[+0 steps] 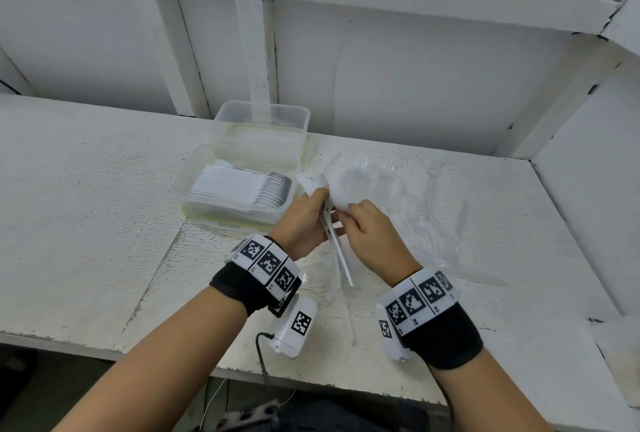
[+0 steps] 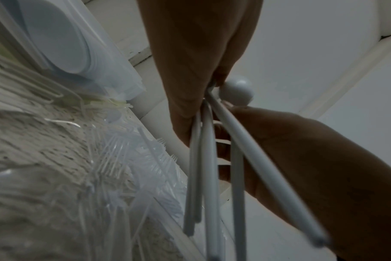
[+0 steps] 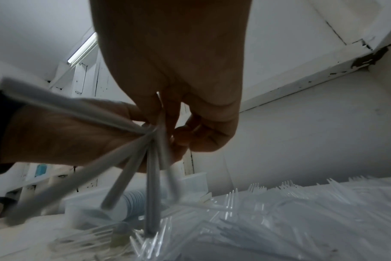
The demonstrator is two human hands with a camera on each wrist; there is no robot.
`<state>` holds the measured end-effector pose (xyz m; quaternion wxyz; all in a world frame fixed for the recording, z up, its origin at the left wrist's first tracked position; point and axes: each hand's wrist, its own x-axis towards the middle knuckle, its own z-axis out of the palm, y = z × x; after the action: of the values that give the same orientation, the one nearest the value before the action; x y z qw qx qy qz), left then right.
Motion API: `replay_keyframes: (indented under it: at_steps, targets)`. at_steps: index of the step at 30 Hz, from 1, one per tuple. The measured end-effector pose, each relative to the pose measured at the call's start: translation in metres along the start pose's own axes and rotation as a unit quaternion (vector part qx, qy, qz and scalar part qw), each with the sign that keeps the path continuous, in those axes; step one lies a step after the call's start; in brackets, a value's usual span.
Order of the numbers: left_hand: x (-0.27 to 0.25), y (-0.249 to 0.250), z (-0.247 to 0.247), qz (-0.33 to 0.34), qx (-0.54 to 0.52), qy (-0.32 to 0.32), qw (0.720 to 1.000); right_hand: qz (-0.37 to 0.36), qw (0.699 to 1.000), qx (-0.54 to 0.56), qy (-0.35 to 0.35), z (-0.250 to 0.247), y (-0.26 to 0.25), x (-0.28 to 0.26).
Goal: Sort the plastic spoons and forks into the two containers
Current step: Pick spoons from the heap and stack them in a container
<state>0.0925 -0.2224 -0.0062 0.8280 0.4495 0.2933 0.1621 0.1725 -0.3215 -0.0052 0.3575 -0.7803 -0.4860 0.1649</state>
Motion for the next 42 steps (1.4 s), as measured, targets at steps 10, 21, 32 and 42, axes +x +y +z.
replay_keyframes:
  at_steps: [10,21,32,42]
  targets:
    - [0.000,0.000,-0.003,0.001,-0.027,0.035,0.999,0.103,0.986,0.093,0.093,-0.004,-0.001,-0.001]
    - [-0.007,0.001,0.005,0.019,-0.065,-0.018,0.998,0.000,0.979,0.136,0.149,0.022,-0.007,0.000]
    - [-0.009,0.000,0.008,0.035,-0.075,0.014,0.996,-0.038,0.990,0.102,0.086,0.023,-0.007,-0.004]
    - [-0.006,0.002,-0.001,-0.017,-0.098,-0.002,0.995,-0.039,0.992,0.085,0.082,0.016,0.002,-0.008]
